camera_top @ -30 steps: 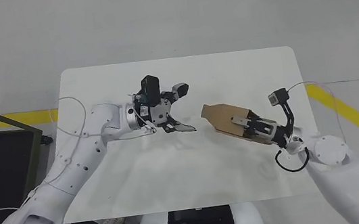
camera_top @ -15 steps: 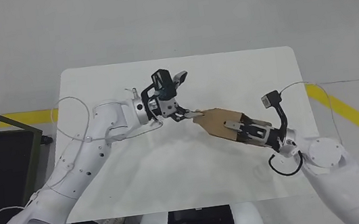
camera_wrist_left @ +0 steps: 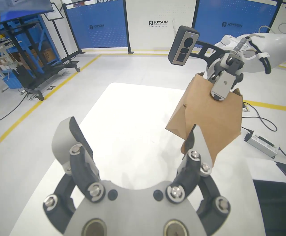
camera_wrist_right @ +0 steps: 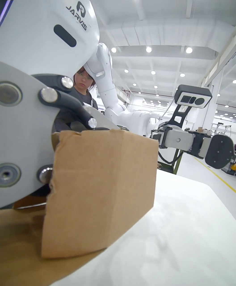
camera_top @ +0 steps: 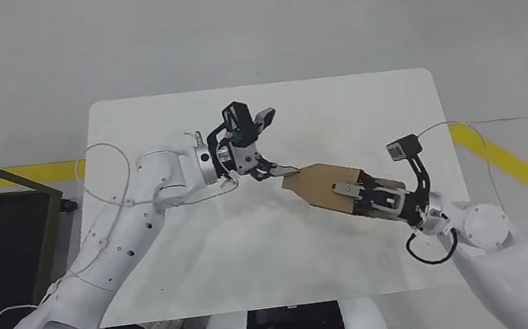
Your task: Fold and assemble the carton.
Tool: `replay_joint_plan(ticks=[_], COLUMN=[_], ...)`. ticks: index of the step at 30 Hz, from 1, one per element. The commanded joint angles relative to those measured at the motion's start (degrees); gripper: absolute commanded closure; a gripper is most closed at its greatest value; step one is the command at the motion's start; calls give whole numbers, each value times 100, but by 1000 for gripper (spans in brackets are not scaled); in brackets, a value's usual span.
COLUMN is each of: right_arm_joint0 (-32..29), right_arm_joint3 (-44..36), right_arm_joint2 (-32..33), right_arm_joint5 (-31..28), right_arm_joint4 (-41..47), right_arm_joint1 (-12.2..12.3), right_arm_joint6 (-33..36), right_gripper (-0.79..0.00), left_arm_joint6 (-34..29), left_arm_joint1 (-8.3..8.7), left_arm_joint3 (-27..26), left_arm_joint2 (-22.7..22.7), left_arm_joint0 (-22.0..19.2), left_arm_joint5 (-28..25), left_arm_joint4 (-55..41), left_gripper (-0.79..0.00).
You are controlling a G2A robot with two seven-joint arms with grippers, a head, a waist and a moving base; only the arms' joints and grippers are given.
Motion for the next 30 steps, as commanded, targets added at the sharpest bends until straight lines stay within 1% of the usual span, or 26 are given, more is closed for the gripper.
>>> replay_joint_plan(ticks=[1, 11, 17, 30], right_arm_joint0=[2, 62, 104, 161], right_arm_joint3=[-3, 15, 57, 138], right_arm_joint2=[1, -72, -125, -171], right_arm_joint5=[-34, -117, -187, -280], right_arm_joint4=[74, 302, 440, 749], right_arm_joint1=[1, -9, -19, -26], right_arm_joint6=[61, 229, 319, 592], right_gripper=[0, 0, 0, 0], left_arm_joint6=[33, 297, 268, 235], left_arm_joint1=[-8, -71, -113, -267], left_arm_joint3=[28, 142, 199, 442], left_arm_joint2=[-13, -9, 48, 282], left_arm_joint0=[14, 41, 40, -120], left_arm_joint5=[-64, -303, -453, -634], left_arm_joint4=[-28, 17, 26, 8], left_gripper=[-785, -785, -785, -785])
